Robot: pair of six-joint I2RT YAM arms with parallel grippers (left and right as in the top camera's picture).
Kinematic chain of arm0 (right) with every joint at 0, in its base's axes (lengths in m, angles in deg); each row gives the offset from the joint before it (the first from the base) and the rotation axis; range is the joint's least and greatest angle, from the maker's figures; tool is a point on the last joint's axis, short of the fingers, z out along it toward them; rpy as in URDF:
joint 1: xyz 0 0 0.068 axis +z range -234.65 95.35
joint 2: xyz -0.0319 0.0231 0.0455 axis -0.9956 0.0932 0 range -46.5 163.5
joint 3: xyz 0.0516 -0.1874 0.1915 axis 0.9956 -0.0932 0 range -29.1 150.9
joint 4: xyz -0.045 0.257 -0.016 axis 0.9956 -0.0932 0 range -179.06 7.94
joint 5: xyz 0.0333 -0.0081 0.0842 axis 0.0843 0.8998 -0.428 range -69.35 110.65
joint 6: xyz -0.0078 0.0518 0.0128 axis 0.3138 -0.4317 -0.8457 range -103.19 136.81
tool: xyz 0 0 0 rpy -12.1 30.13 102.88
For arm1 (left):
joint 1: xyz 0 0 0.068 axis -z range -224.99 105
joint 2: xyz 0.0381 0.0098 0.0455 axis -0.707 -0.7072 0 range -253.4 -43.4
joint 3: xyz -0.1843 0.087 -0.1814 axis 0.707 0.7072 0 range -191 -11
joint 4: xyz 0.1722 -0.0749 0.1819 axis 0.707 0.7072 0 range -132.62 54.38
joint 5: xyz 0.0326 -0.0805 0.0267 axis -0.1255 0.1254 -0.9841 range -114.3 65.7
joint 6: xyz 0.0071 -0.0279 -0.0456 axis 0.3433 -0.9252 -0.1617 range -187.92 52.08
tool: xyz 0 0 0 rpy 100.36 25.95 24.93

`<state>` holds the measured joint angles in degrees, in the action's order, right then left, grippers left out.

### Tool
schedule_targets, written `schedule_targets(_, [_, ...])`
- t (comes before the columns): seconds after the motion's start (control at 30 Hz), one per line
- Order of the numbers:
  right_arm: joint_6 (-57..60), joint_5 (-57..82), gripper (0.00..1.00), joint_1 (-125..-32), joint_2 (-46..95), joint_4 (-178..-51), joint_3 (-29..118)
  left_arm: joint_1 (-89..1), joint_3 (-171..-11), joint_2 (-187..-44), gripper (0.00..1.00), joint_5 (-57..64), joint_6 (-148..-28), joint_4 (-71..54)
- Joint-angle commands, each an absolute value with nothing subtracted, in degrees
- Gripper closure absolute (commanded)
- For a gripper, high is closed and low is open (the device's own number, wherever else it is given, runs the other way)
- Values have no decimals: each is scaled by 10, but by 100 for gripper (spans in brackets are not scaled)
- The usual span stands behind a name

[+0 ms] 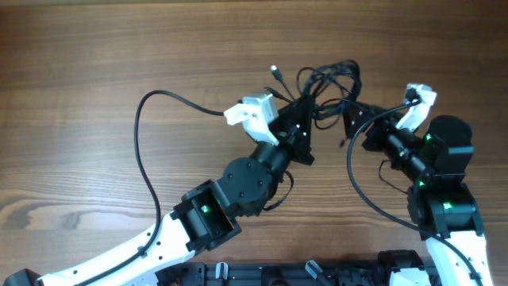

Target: Untangle cables

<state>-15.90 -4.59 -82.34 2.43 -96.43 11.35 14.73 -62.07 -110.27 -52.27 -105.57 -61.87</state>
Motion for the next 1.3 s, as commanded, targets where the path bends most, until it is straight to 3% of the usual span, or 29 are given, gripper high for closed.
schedule_targets(0.0, [-142,-181,0,-825,28,-986,118,150,-628,-1098,96,-628,-1079,-621])
schedule_targets(0.13, [-157,-295,0,-825,28,-930,118,150,-628,-1100,96,-639,-1129,-620])
schedule_targets(0.27, [-192,-284,0,-825,28,-915,118,149,-628,-1110,96,-730,-1213,-615])
schedule_targets(0.5, [-227,-265,0,-794,28,-850,118,150,-628,-1134,96,-739,-1266,-615])
schedule_targets(0.73, [-195,-54,0,-701,37,-845,118,161,-628,-1141,96,-736,-1290,-628])
schedule_targets(0.9, [-225,95,0,-698,70,-891,118,177,-628,-1141,96,-736,-1290,-630])
schedule_targets(1.27, [-243,170,0,-698,71,-865,118,193,-628,-1141,96,-734,-1279,-610])
